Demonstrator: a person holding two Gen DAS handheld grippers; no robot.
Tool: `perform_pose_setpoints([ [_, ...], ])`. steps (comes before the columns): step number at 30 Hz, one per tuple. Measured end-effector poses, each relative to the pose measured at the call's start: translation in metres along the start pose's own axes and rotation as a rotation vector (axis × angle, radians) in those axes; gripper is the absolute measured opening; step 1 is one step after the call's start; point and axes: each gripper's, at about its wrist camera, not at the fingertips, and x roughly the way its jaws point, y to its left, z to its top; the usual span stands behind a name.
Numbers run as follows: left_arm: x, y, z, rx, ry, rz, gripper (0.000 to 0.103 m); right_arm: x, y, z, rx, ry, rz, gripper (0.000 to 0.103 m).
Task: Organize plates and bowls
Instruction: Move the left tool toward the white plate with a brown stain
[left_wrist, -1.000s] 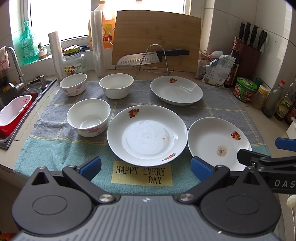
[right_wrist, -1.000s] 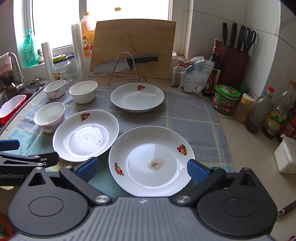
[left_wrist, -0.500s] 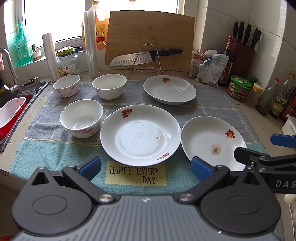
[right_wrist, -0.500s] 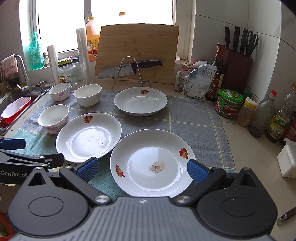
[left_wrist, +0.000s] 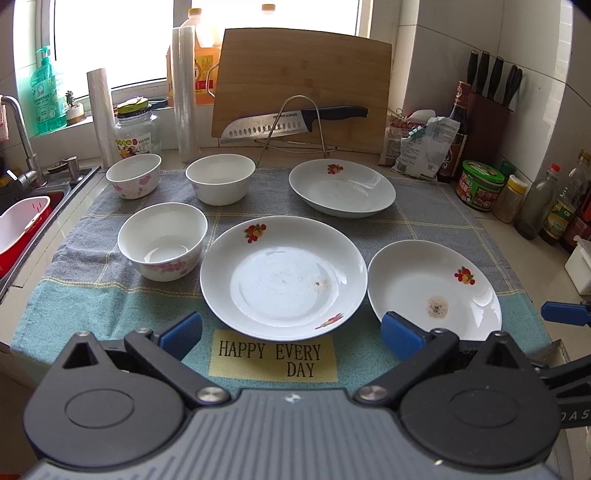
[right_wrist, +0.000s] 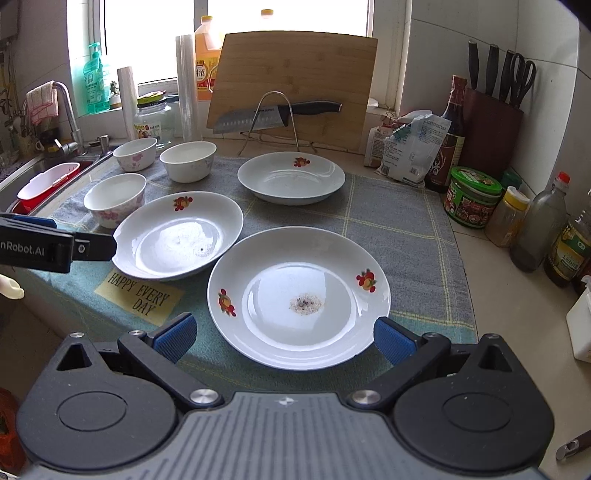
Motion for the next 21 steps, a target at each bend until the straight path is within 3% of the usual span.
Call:
perform_pose_setpoints([
  [12,0.008,-0.002,-0.007,0.003,0.037,-0.011,0.102,0.057,-0.017,-0.036,0.046,0.096,0.026,0.103],
  [21,0.012,-0.001,-0.010,-0.003,0.067,0.029,0.102,0.079,-0.028,-0.037,0.051,0.085,0.044,0.103],
])
